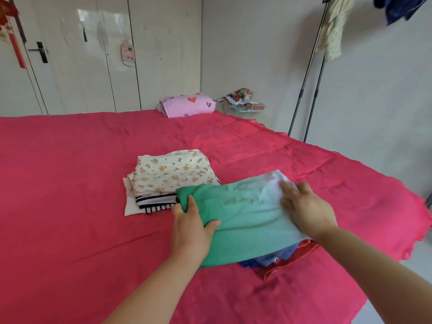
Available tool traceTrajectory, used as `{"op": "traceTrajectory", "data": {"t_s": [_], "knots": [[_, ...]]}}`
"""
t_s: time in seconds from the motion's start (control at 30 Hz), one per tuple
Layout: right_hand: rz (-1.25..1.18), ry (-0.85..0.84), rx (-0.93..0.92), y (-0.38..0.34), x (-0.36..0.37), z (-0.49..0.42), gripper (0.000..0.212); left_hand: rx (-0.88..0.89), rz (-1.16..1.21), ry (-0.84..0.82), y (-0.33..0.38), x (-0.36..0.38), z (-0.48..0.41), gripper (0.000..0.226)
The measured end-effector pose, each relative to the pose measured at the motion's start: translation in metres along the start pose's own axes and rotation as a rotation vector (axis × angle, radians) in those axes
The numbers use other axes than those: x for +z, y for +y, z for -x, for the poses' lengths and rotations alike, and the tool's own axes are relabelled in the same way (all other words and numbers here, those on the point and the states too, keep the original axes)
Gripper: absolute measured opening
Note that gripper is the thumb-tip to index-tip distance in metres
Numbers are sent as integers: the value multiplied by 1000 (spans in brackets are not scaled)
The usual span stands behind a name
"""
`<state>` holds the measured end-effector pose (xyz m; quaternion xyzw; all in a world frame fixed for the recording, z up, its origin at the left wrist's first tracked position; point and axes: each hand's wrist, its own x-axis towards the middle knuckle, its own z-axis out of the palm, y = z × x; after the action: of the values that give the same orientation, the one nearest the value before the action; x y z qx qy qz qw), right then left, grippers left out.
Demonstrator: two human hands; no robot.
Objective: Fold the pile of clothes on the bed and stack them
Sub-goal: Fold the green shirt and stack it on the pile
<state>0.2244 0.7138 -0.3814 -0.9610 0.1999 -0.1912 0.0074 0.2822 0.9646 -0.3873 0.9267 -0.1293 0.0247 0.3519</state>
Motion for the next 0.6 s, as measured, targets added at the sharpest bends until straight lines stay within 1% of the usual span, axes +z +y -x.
{"op": "traceTrajectory", "data": {"t_s": [0.13,0.2,0.27,0.33,0.37,0.4,0.47,0.53,0.6], "knots": [[23,5,8,34,1,-49,47,-17,58,1,35,31,-32,90],[35,-5,27,48,8,-67,46,-51,116,-27,47,50,-43,89],[53,-47,90,60,20,-76,46,-96,150,-119,54,72,-46,88],[128,-146,144,67,37,-78,45,-149,129,-254,55,93,-43,88],[134,-180,161,68,45,-77,44,-172,86,-289,53,100,-41,87],[105,-192,168,68,51,-76,43,-179,27,-283,51,105,-40,86],[20,-168,142,65,56,-77,43,-121,-85,-201,49,108,-39,81],[-28,-113,80,59,57,-82,43,22,-144,-110,52,109,-43,71],[-61,-117,23,52,57,-88,44,155,-162,-59,61,114,-53,60]]}}
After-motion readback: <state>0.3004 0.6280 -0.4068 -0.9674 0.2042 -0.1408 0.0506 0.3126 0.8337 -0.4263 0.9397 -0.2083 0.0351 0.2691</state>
